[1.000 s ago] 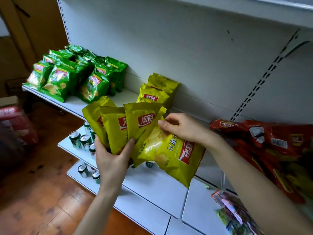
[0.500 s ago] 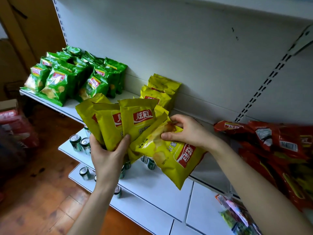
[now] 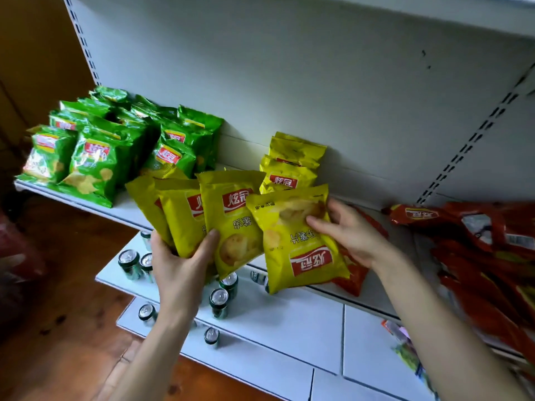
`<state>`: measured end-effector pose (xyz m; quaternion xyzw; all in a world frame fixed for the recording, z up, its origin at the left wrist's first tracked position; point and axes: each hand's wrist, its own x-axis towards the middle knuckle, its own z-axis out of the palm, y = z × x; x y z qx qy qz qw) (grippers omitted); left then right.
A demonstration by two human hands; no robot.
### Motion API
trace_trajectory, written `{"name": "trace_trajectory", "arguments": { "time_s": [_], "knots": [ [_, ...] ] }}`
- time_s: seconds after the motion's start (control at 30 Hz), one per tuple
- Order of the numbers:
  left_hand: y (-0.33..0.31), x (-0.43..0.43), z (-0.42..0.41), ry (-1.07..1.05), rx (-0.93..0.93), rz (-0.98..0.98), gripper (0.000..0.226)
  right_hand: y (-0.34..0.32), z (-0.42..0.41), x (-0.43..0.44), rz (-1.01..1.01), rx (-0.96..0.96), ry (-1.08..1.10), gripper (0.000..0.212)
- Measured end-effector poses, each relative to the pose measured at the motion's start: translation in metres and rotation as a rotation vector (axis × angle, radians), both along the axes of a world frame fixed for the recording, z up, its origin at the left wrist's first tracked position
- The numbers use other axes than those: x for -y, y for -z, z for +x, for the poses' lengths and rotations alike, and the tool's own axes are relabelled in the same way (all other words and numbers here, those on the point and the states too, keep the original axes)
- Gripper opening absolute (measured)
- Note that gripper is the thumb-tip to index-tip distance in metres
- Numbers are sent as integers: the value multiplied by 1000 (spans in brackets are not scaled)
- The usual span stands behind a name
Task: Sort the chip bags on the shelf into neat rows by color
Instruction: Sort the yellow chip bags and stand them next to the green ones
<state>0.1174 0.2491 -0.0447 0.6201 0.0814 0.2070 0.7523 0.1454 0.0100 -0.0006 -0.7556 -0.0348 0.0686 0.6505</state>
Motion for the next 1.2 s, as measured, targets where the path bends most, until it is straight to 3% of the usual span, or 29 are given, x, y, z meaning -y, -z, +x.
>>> {"name": "trace_trajectory", "arguments": {
  "time_s": [0.33, 0.5, 0.57, 0.63, 0.73, 0.8, 0.93, 1.2],
  "knots": [
    [2, -32, 16, 174, -45, 28, 46, -21, -11, 1, -617, 34, -56, 23],
    [-1, -31, 16, 320, -99, 15, 43, -48, -7, -39, -971, 273, 52, 25],
    [-3, -28, 15, 348, -119, -28, 48, -49, -4, -65, -1233, 337, 116, 31],
    [-7, -27, 14, 338, -141, -88, 55, -40, -2, -89, -1362, 389, 259, 41],
    [-9, -29, 14, 317, -176, -187, 58, -22, -3, -110, -1168, 490, 525, 57],
    [-8, -32, 15, 318, -188, -240, 56, -14, -2, -116, -1018, 476, 564, 70],
    [-8, -38, 20, 299, -213, -290, 64, -5, -8, -121, -978, 505, 369, 98],
    [-5, -44, 25, 289, -232, -320, 53, 10, -17, -118, -1042, 541, 144, 105]
  ]
}}
